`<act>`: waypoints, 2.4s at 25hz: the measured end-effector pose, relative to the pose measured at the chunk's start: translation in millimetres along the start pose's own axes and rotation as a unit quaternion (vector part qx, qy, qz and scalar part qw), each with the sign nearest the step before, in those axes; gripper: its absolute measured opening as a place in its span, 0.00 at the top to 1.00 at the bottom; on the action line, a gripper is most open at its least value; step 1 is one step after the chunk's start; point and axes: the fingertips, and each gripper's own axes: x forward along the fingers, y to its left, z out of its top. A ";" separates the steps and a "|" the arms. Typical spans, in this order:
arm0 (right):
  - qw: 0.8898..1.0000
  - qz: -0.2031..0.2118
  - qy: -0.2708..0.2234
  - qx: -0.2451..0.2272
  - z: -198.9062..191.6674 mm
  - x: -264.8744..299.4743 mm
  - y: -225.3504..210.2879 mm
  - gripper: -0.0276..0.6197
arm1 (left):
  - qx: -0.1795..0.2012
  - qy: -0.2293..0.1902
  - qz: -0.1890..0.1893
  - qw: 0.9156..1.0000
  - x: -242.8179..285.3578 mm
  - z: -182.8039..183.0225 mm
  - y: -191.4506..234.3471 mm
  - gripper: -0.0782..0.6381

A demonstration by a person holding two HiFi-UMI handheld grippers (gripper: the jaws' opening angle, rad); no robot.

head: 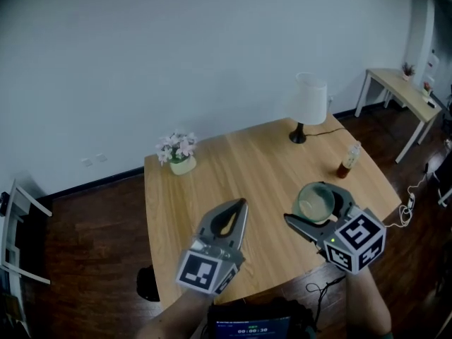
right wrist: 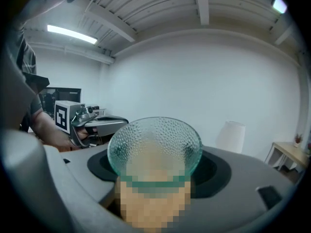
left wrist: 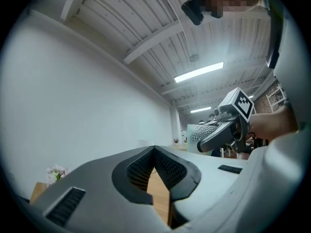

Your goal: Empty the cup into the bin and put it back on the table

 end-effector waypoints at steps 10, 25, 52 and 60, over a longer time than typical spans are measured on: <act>1.000 0.024 0.011 0.004 -32.1 29.7 -64.8 0.35 | -0.010 0.046 0.070 0.996 45.0 -41.2 9.2 0.90; 0.988 0.144 0.052 0.014 -136.5 89.7 -139.9 0.34 | -0.033 0.115 0.216 0.969 97.1 -139.1 9.7 0.90; 0.979 0.128 0.155 0.044 -286.4 200.5 -137.2 0.34 | -0.122 0.286 0.212 0.926 124.8 -345.7 33.3 0.90; 0.984 0.110 0.134 0.036 -290.2 206.0 -138.8 0.34 | -0.121 0.290 0.214 0.925 125.2 -357.6 39.0 0.90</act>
